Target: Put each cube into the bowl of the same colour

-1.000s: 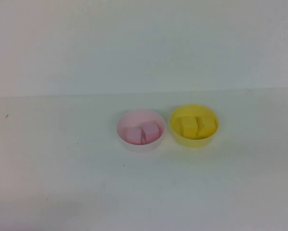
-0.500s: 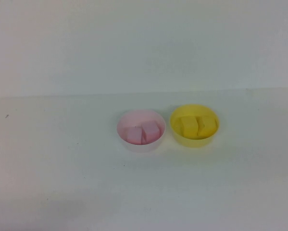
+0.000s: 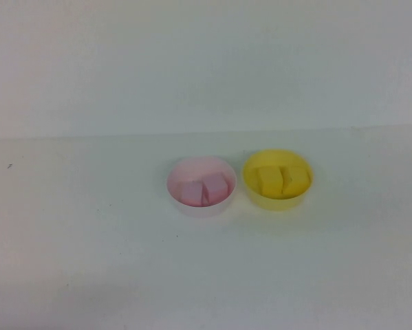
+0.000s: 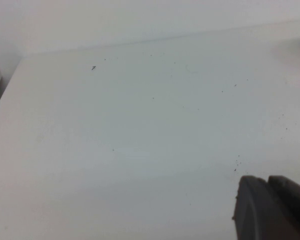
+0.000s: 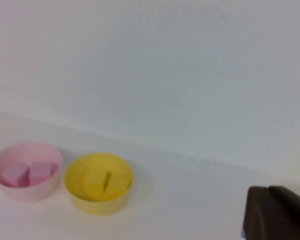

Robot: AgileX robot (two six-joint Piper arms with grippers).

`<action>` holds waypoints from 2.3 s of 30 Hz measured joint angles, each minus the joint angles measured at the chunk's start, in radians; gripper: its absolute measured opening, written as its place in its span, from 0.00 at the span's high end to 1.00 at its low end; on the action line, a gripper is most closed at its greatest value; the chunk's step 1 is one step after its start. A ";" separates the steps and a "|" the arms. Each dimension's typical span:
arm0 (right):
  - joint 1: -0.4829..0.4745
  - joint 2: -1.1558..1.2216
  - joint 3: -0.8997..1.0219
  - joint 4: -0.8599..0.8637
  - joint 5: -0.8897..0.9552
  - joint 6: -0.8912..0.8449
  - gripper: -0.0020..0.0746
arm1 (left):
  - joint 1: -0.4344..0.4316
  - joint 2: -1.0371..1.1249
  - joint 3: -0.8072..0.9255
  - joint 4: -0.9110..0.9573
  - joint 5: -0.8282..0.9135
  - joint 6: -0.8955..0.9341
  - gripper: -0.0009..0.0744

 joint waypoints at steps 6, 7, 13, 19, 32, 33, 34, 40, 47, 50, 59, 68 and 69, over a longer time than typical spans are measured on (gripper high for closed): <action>-0.167 -0.148 0.263 0.191 -0.143 0.000 0.98 | 0.000 0.000 0.000 0.000 0.000 0.000 0.99; -0.196 -0.176 0.306 0.208 -0.151 0.000 0.98 | 0.000 0.000 0.000 0.000 0.000 0.000 0.99; -0.317 -0.324 0.513 0.263 -0.263 0.000 0.98 | 0.000 0.000 0.000 0.000 0.000 0.000 0.99; -0.324 -0.430 0.659 0.273 -0.373 0.000 0.98 | 0.000 0.000 0.000 0.000 0.000 0.000 0.99; -0.326 -0.480 0.675 0.238 -0.128 0.000 0.98 | 0.000 0.000 0.000 0.000 0.000 0.000 0.99; -0.326 -0.480 0.675 0.233 -0.100 0.000 0.98 | 0.000 0.000 0.000 0.000 0.000 0.000 0.99; -0.326 -0.480 0.675 0.227 -0.087 0.000 0.98 | 0.000 0.000 0.000 0.000 0.000 0.000 0.99; -0.326 -0.480 0.675 0.198 -0.083 0.000 0.98 | 0.000 0.000 0.000 0.000 0.000 0.000 0.99; -0.326 -0.480 0.675 0.135 -0.081 0.000 0.98 | 0.000 0.000 0.000 0.000 0.000 0.000 0.99; -0.326 -0.480 0.675 0.118 -0.081 0.000 0.98 | 0.000 0.000 0.000 0.000 0.000 0.000 0.99; -0.326 -0.480 0.675 0.103 -0.081 -0.026 0.98 | 0.000 0.000 0.000 0.000 0.000 0.000 0.99; -0.326 -0.480 0.675 0.096 -0.081 -0.029 0.98 | 0.000 0.000 0.000 0.000 0.000 0.000 0.99; -0.326 -0.480 0.675 0.096 -0.081 -0.029 0.98 | 0.000 0.000 0.000 0.000 0.000 0.000 0.99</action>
